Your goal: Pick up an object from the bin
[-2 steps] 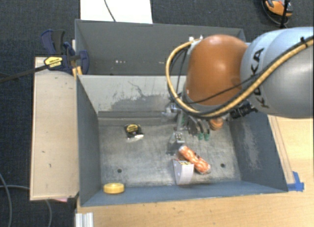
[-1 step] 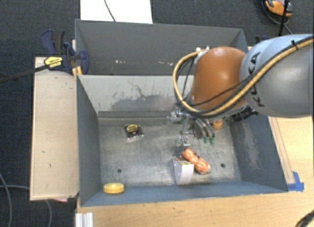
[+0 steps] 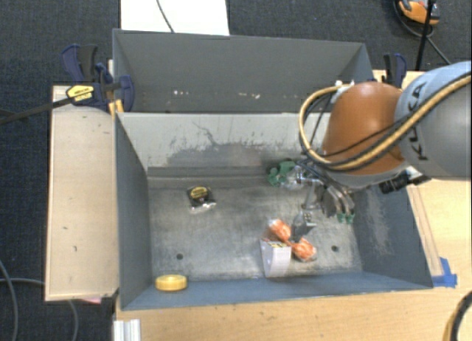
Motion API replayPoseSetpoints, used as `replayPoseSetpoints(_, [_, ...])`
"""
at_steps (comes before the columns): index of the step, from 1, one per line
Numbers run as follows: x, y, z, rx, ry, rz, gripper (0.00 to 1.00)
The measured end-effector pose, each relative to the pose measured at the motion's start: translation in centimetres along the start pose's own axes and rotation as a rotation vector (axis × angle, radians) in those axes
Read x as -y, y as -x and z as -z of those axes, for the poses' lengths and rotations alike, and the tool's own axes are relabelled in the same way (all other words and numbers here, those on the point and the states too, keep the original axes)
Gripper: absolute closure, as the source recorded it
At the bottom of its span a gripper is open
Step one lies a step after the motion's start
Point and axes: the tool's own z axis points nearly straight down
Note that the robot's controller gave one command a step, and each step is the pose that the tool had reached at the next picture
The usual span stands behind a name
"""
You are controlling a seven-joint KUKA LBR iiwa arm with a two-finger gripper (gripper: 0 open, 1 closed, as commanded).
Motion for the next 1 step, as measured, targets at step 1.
replayPoseSetpoints(1, [0.75,-3.22,0.40,0.004,-0.001,0.094,0.00])
